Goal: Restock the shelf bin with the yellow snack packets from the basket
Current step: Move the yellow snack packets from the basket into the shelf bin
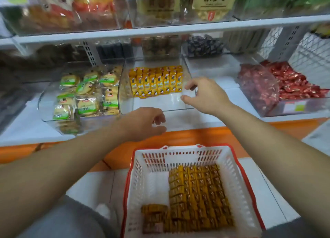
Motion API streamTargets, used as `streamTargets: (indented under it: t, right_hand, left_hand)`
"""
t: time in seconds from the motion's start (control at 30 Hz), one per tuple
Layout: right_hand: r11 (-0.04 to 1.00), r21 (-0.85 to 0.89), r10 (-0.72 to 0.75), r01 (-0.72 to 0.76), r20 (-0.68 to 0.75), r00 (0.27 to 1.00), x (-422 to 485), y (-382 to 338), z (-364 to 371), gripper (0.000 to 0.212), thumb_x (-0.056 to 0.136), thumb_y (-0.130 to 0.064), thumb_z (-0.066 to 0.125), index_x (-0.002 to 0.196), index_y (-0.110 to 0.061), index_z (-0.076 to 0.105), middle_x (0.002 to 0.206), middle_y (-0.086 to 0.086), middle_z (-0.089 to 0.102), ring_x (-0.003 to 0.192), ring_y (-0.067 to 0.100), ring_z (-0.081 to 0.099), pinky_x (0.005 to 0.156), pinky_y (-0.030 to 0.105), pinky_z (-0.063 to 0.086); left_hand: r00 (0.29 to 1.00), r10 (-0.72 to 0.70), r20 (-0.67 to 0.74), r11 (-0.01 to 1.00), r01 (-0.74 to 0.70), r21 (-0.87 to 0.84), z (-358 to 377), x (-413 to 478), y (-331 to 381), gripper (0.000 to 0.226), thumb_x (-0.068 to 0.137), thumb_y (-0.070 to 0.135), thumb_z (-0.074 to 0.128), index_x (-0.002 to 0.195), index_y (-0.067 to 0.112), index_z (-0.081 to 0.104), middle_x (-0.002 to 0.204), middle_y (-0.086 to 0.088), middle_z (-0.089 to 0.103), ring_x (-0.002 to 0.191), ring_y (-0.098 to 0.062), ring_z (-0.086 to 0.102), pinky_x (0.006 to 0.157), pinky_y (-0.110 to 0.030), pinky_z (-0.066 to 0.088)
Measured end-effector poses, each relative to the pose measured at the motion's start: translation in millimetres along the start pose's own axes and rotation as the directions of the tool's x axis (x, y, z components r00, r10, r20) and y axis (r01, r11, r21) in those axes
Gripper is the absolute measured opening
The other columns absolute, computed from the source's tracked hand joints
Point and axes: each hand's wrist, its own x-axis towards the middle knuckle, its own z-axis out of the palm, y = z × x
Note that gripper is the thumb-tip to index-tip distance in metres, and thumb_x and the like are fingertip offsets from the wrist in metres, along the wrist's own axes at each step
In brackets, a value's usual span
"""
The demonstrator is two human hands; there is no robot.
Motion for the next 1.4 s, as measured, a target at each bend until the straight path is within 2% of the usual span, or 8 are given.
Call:
streamTargets:
  t: [0.27, 0.5, 0.67, 0.83, 0.9, 1.0, 1.27, 1.4]
  right_hand:
    - [0.998, 0.057, -0.025, 0.033, -0.142, 0.990, -91.5, 55.8, 89.0, 0.013, 0.083, -0.031, 0.062, 0.094, -0.026, 0.063, 0.109, -0.006, 0.050, 0.072, 0.018, 0.060, 0.065, 0.033, 0.049]
    - [0.945, 0.087, 0.249, -0.315, 0.430, 0.868, -132.1, 129.5, 196.4, 0.021, 0.088, -0.019, 0.066, 0.110, -0.019, 0.065, 0.090, -0.006, 0.063, 0.087, 0.016, 0.063, 0.068, 0.019, 0.043]
    - [0.856, 0.056, 0.408, -0.513, 0.534, 0.740, -150.8, 161.2, 270.7, 0.049, 0.088, -0.017, 0.067, 0.136, -0.014, 0.055, 0.118, 0.005, 0.066, 0.111, 0.023, 0.062, 0.080, 0.017, 0.037]
    - [0.904, 0.001, 0.391, -0.426, 0.397, 0.831, -153.3, 167.7, 300.9, 0.051, 0.079, -0.017, 0.068, 0.129, -0.015, 0.061, 0.109, 0.007, 0.070, 0.099, 0.026, 0.065, 0.083, 0.031, 0.051]
    - [0.925, -0.064, 0.364, -0.375, 0.436, 0.823, -152.8, 167.9, 304.4, 0.044, 0.078, -0.018, 0.068, 0.122, -0.019, 0.063, 0.099, 0.003, 0.069, 0.091, 0.025, 0.065, 0.072, 0.032, 0.053]
    - [0.924, -0.154, 0.379, -0.350, 0.488, 0.786, -150.5, 168.6, 307.6, 0.038, 0.080, -0.019, 0.068, 0.117, -0.021, 0.060, 0.088, -0.002, 0.064, 0.085, 0.024, 0.065, 0.066, 0.031, 0.052]
    - [0.955, -0.040, 0.280, -0.295, 0.456, 0.845, -140.8, 149.8, 316.5, 0.054, 0.083, -0.020, 0.066, 0.135, -0.020, 0.055, 0.126, 0.005, 0.063, 0.116, 0.026, 0.058, 0.091, 0.044, 0.054]
    - [0.939, 0.012, 0.298, -0.344, 0.474, 0.829, -139.9, 147.8, 325.7, 0.058, 0.084, -0.023, 0.066, 0.138, -0.023, 0.046, 0.130, 0.007, 0.056, 0.117, 0.027, 0.054, 0.090, 0.039, 0.051]
  left_hand:
    - [0.940, -0.222, 0.260, 0.967, 0.247, -0.067, 171.2, -9.6, -14.8, 0.035, 0.093, 0.045, 0.066, 0.120, 0.023, 0.063, 0.118, 0.001, 0.068, 0.104, -0.020, 0.063, 0.091, -0.035, 0.053]
    - [0.843, -0.333, 0.422, 0.827, 0.476, -0.299, 304.9, -0.7, -24.7, 0.053, 0.098, 0.035, 0.062, 0.143, 0.014, 0.043, 0.136, -0.005, 0.054, 0.122, -0.028, 0.055, 0.092, -0.037, 0.048]
    - [0.812, -0.423, 0.403, 0.672, 0.579, -0.461, 359.3, 22.5, -37.4, 0.038, 0.094, 0.037, 0.062, 0.123, 0.014, 0.056, 0.121, -0.006, 0.063, 0.114, -0.031, 0.061, 0.092, -0.045, 0.053]
    - [0.747, -0.563, 0.354, 0.543, 0.657, -0.523, 391.1, 42.7, -49.5, 0.073, 0.088, 0.059, 0.064, 0.148, 0.025, 0.040, 0.138, -0.008, 0.051, 0.123, -0.031, 0.055, 0.093, -0.043, 0.053]
    - [0.735, -0.580, 0.351, 0.483, 0.657, -0.579, 398.7, 47.2, -52.7, 0.075, 0.085, 0.066, 0.062, 0.147, 0.030, 0.040, 0.138, -0.005, 0.051, 0.121, -0.028, 0.057, 0.081, -0.032, 0.053]
    - [0.732, -0.582, 0.354, 0.469, 0.658, -0.589, 406.5, 50.4, -59.1, 0.079, 0.083, 0.071, 0.059, 0.148, 0.030, 0.040, 0.141, -0.002, 0.056, 0.122, -0.026, 0.060, 0.093, -0.040, 0.052]
    - [0.743, -0.558, 0.369, 0.391, 0.628, -0.673, 407.6, 52.3, -76.4, 0.068, 0.084, 0.066, 0.056, 0.141, 0.029, 0.052, 0.130, -0.001, 0.065, 0.111, -0.023, 0.064, 0.096, -0.046, 0.054]
    - [0.743, -0.590, 0.315, 0.365, 0.594, -0.717, 410.4, 47.9, -85.8, 0.049, 0.097, 0.048, 0.056, 0.138, 0.023, 0.056, 0.119, 0.002, 0.066, 0.100, -0.017, 0.061, 0.074, -0.026, 0.048]
